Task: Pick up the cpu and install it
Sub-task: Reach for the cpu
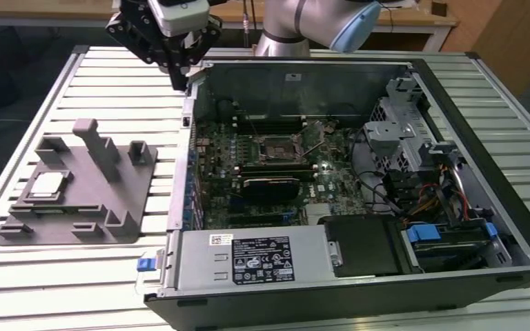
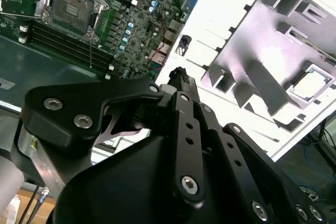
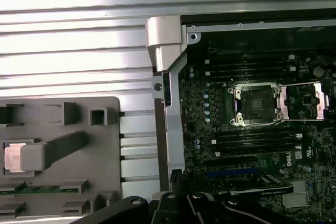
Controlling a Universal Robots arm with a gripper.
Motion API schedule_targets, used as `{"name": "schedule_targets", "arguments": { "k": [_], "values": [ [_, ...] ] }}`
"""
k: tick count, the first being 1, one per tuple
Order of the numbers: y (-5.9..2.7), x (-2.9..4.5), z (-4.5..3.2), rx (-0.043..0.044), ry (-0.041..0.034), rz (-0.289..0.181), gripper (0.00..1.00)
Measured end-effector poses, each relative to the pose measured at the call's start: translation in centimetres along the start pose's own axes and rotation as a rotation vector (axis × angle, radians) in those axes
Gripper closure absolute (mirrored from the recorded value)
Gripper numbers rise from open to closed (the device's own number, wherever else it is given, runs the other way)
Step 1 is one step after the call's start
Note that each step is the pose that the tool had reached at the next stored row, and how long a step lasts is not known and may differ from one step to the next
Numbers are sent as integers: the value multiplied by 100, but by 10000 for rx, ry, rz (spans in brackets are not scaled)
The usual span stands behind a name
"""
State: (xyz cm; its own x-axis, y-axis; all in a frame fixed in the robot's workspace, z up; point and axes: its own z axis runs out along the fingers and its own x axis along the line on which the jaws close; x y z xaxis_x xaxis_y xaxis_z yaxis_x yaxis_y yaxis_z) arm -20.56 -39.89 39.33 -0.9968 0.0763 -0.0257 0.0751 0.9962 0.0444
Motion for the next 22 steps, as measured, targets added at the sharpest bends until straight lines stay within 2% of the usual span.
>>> {"name": "schedule_targets", "arguments": {
  "k": [22],
  "values": [
    [-23, 304, -9, -1, -11, -1, 89]
  ]
}}
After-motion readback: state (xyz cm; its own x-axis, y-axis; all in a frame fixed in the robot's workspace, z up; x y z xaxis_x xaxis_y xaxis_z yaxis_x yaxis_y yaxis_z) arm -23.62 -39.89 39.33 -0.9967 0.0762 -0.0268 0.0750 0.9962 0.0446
